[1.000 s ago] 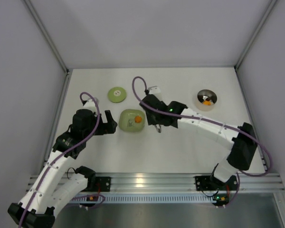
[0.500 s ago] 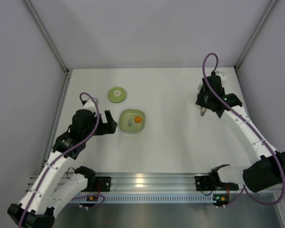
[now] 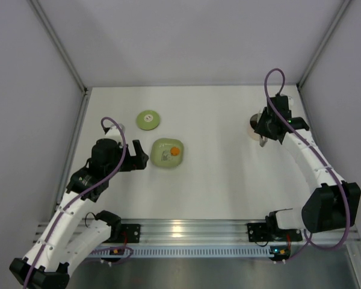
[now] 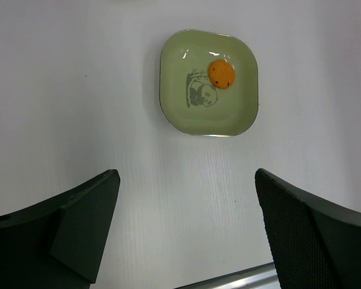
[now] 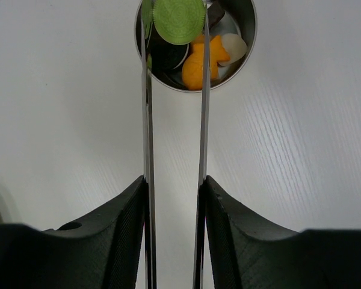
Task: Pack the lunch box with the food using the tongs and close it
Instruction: Place the fake food in the packing box.
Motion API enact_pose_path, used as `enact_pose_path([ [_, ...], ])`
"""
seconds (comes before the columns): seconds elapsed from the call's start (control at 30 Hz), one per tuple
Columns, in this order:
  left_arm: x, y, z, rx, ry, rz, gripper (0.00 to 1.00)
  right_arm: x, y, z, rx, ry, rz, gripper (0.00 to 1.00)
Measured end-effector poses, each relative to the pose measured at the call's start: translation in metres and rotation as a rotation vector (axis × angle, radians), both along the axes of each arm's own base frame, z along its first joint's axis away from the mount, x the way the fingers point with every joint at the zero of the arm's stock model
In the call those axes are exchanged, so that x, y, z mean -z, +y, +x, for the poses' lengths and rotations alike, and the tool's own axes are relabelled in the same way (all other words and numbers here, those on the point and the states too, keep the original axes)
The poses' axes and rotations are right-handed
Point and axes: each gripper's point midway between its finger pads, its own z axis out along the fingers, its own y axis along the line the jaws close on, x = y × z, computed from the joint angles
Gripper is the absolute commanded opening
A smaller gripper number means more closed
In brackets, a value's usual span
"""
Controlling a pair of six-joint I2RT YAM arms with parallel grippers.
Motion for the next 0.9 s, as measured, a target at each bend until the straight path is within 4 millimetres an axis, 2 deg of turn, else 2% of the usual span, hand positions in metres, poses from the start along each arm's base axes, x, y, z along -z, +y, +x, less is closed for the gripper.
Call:
enact_pose_path([
  [0.13,0.0,0.0,0.0,0.0,0.0,0.0,0.99,0.008,0.001,0.003,-0.011,0.021,0.008,0.44],
  [0.33,0.0,0.0,0.0,0.0,0.0,0.0,0.99,0.008,0.001,0.004,-0.017,0.02,0.009,0.5],
  [0.67,0.0,0.0,0.0,0.0,0.0,0.0,0.99,0.002,0.007,0.002,-0.051,0.008,0.026,0.49],
  [0.8,0.0,0.0,0.0,0.0,0.0,0.0,0.99,-0.016,0.029,-0.007,-0.117,-0.043,0.034,0.48],
  [0.9,0.0,0.0,0.0,-0.001,0.0,0.001,0.99,-0.03,0.071,-0.02,-0.238,-0.088,0.04,0.48],
])
